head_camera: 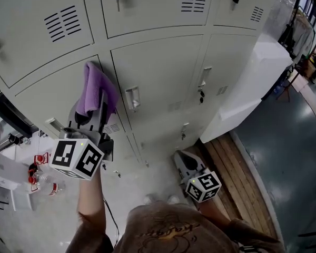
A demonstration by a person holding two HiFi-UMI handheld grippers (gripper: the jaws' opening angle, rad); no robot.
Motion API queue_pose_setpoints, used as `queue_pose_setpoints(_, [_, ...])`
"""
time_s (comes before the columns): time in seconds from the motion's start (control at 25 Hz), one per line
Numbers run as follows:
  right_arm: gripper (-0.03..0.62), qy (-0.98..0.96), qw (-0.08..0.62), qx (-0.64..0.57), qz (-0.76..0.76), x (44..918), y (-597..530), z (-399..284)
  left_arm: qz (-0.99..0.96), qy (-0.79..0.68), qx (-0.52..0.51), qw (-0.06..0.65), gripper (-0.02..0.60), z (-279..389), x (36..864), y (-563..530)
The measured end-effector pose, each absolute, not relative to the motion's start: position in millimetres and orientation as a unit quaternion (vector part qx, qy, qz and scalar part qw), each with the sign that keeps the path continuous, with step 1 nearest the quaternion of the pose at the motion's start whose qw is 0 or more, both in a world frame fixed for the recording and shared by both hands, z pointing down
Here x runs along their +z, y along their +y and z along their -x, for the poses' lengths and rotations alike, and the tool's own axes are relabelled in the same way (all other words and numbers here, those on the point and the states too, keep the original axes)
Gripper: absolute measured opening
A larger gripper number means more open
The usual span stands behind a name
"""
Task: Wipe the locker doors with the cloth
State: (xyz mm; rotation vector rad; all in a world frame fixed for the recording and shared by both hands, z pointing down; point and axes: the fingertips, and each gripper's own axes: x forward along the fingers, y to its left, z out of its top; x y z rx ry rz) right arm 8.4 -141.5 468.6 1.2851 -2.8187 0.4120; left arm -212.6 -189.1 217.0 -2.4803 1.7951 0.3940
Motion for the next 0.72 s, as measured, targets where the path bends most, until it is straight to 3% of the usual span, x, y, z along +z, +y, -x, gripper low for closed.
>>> queue_pose_setpoints(0.72, [-0.003,-0.9,0.006,0.136,-0.414,471,-150,-24,0.822,0.559,0.095,0.043,0.04,179,200,-240])
